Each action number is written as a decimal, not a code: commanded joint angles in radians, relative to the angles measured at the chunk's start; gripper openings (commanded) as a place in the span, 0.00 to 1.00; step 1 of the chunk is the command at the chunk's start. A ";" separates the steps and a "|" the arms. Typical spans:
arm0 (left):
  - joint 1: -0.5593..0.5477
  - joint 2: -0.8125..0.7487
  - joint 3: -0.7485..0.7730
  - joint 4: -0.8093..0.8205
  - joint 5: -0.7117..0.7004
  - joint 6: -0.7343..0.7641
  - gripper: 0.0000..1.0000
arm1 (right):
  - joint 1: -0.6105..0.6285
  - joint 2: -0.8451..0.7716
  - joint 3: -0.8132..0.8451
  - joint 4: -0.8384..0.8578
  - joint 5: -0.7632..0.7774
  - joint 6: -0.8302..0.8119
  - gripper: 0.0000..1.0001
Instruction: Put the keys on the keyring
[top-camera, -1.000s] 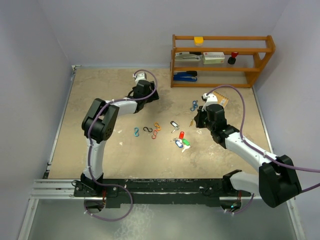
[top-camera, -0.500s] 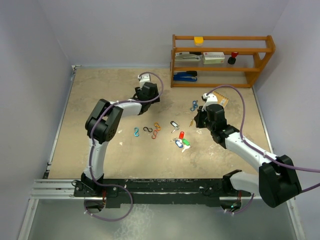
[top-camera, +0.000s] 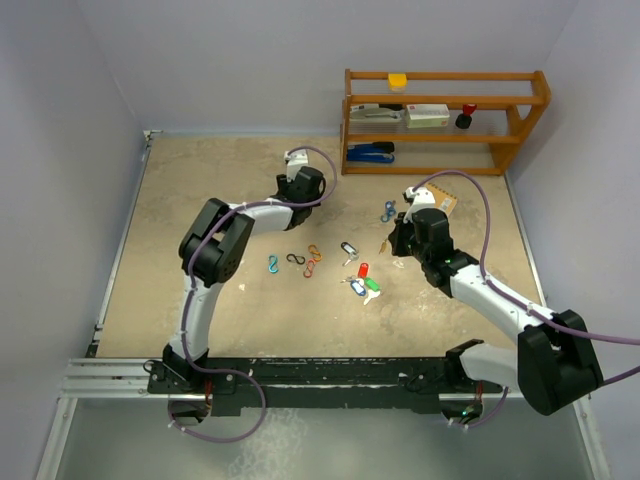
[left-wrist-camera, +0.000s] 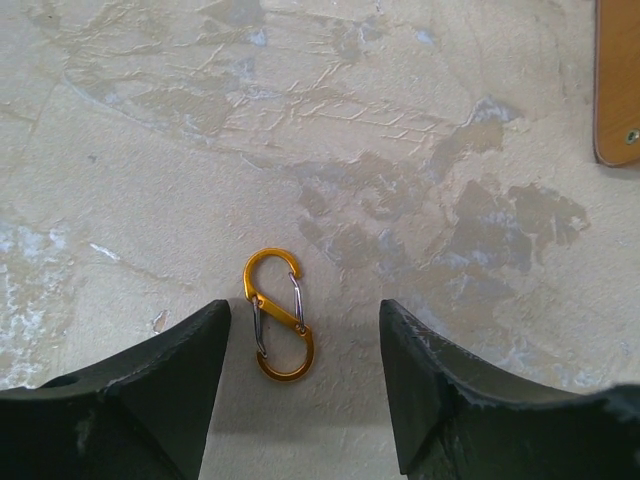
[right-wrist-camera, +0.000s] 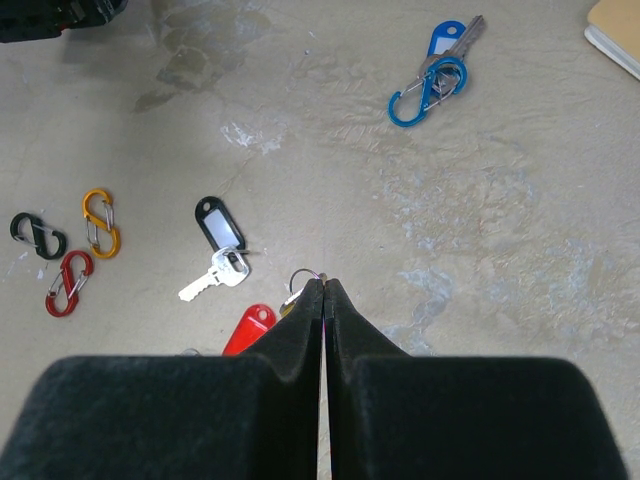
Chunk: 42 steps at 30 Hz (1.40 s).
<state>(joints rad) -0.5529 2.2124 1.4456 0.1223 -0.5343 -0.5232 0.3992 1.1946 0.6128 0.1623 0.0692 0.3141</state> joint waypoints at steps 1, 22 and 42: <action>-0.002 0.062 0.014 -0.122 -0.042 0.019 0.57 | 0.006 -0.023 -0.005 0.019 0.015 -0.006 0.00; -0.002 0.083 0.021 -0.132 -0.052 0.023 0.14 | 0.006 -0.026 -0.007 0.016 0.014 -0.003 0.00; -0.021 -0.209 -0.185 -0.006 0.257 0.050 0.00 | 0.011 0.013 0.018 0.037 -0.002 -0.038 0.00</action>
<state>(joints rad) -0.5552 2.1174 1.3231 0.1146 -0.4789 -0.4858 0.3996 1.1984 0.6128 0.1635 0.0761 0.2958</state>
